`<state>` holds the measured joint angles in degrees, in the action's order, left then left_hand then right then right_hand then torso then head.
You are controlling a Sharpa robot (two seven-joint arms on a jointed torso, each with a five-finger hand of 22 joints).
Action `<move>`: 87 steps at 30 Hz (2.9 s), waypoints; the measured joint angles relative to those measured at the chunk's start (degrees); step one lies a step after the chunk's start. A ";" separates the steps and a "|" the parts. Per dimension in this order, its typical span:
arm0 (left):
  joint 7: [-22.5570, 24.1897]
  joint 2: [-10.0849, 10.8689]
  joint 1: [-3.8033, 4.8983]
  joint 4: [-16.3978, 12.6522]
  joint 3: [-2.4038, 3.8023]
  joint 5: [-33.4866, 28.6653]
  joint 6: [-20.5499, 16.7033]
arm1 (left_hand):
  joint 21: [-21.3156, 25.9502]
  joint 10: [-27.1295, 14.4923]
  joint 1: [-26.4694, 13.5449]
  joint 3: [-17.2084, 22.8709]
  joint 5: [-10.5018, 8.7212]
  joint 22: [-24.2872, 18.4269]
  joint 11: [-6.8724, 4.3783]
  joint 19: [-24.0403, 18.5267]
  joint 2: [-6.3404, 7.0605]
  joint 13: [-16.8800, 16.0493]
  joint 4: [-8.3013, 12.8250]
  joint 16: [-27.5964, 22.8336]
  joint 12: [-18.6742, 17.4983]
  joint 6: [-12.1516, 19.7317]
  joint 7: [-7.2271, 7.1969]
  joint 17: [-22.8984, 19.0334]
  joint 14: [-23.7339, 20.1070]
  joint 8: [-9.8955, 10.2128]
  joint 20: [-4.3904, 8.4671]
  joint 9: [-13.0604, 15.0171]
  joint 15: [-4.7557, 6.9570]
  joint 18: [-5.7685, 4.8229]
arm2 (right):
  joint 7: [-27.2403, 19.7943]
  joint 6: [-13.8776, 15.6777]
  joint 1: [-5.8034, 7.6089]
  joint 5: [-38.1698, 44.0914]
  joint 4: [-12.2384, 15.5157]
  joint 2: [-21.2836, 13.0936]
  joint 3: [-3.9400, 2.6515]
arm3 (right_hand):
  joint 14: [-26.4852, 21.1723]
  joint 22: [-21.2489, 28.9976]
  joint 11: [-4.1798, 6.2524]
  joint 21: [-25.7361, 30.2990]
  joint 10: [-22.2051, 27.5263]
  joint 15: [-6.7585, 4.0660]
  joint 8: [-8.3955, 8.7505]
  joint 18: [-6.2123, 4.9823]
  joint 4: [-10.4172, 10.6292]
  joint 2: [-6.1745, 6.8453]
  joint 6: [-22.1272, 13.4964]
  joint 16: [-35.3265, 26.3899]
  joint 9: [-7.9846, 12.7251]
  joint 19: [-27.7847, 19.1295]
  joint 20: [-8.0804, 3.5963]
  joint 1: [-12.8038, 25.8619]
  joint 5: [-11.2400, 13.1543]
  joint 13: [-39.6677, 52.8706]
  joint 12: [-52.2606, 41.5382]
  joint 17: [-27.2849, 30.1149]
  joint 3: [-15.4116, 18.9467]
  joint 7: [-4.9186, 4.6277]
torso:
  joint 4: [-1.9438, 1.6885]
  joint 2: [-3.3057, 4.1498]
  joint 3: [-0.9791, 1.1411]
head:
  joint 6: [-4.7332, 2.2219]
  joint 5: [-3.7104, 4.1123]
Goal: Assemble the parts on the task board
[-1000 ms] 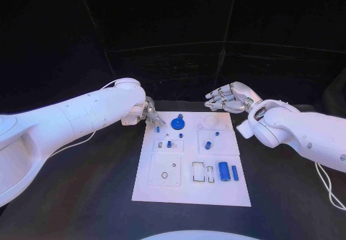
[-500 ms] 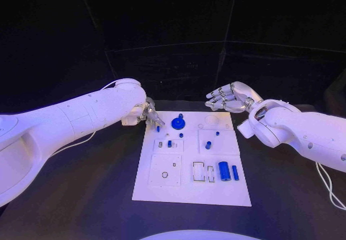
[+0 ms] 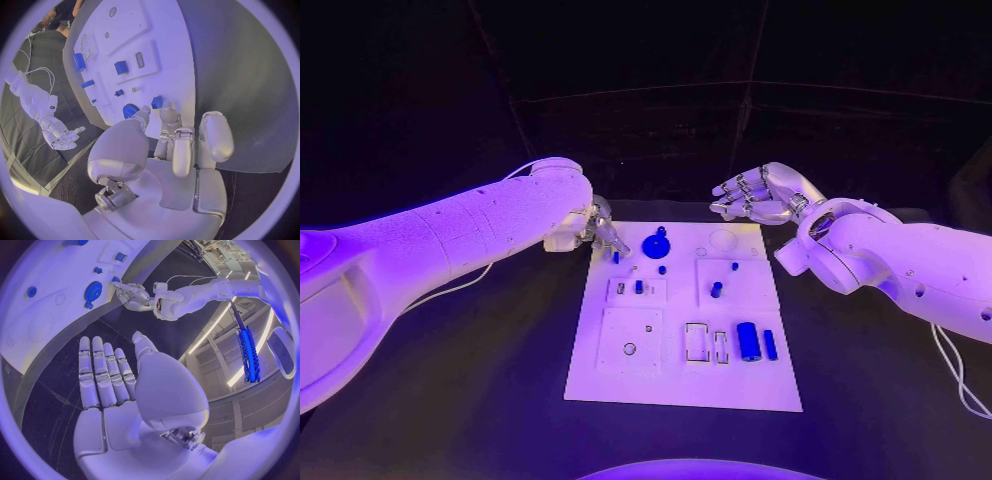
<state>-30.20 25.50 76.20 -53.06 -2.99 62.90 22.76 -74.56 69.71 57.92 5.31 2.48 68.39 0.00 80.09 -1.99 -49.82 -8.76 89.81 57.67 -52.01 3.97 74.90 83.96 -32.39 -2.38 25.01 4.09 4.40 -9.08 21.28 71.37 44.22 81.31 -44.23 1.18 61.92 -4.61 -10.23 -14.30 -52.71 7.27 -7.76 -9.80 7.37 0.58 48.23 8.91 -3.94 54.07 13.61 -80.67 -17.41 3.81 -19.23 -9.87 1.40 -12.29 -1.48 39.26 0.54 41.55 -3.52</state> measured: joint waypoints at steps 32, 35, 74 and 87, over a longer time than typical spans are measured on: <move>1.16 0.00 -0.22 -0.18 -0.10 -1.59 -0.10 | 0.00 -0.74 12.12 8.80 0.17 0.49 -0.51 0.21 -4.24 0.80 10.00 0.00 -0.65 0.14 -0.29 0.00 0.00 0.48 0.21 -0.86 0.00 0.00 | -0.01 -0.03 0.00 0.00 -0.03 0.00 0.00 | 0.00 0.03 0.00 0.00 0.00 0.00 0.00 0.00 0.00 0.00 0.00 0.01 0.00 0.00 0.00 0.00 0.00 -0.03 0.00 0.06 0.00 0.00 | 0.03 0.01 -0.01 | 0.34 0.12; 1.30 0.42 -0.22 -0.61 -0.10 -2.13 -0.22 | 0.00 -0.73 12.61 9.82 -0.05 0.60 -0.51 0.22 -4.10 1.08 9.50 0.00 -0.88 0.24 -0.18 0.00 0.00 0.25 0.22 -0.81 0.00 0.00 | -0.01 -0.04 0.00 0.01 -0.05 0.00 0.00 | 0.00 0.03 0.00 0.00 0.00 0.00 0.00 0.00 0.00 0.00 0.00 0.01 0.00 0.00 0.00 0.00 0.00 -0.03 0.00 0.06 0.00 0.00 | 0.03 0.01 -0.02 | 0.39 0.12; 2.98 16.70 -3.20 -27.12 -2.07 -1.51 -22.29 | -0.50 1.67 7.82 18.09 0.17 2.08 -1.03 0.84 -0.91 0.65 9.82 0.00 -0.48 -0.10 -0.51 0.00 0.00 -2.45 0.41 1.06 0.00 -0.01 | 0.07 -0.23 0.00 0.01 -0.21 -0.65 0.00 | 0.00 0.07 0.00 0.22 0.00 0.00 -0.21 0.00 0.00 0.00 0.00 0.04 0.00 0.00 0.00 0.00 0.00 -0.06 -0.22 0.12 0.00 0.00 | -0.83 -0.42 0.12 | 1.15 -0.07; 2.99 16.72 -4.45 -28.53 -2.45 1.36 -23.76 | -0.69 1.88 7.44 19.07 0.16 2.19 -1.05 0.84 -0.54 0.50 10.35 0.00 -0.21 -0.09 -0.50 0.00 0.00 -2.44 0.41 1.23 0.00 0.00 | 0.06 -0.30 0.00 0.01 -0.30 -0.58 0.01 | 0.00 0.07 0.00 0.22 0.00 0.00 -0.21 0.00 0.00 0.00 0.00 0.04 0.00 0.00 0.00 0.00 0.00 -0.06 -0.22 0.12 0.00 0.00 | -0.85 -0.36 0.15 | 1.40 -0.23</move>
<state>-27.21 42.22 71.76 -81.60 -5.45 64.26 -1.00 -75.24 71.59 65.36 24.38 2.63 70.58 -1.05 80.92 -2.53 -49.32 1.59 89.81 57.46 -52.10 3.47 74.90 83.96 -34.83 -1.97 26.24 4.09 4.40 -9.02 20.98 71.38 44.22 81.01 -44.81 1.19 61.92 -4.55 -10.23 -14.08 -52.71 7.27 -7.97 -9.80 7.37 0.58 48.23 8.95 -3.93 54.07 13.61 -80.67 -17.41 3.76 -19.44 -9.75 1.40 -12.29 -2.33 38.90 0.70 42.95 -3.75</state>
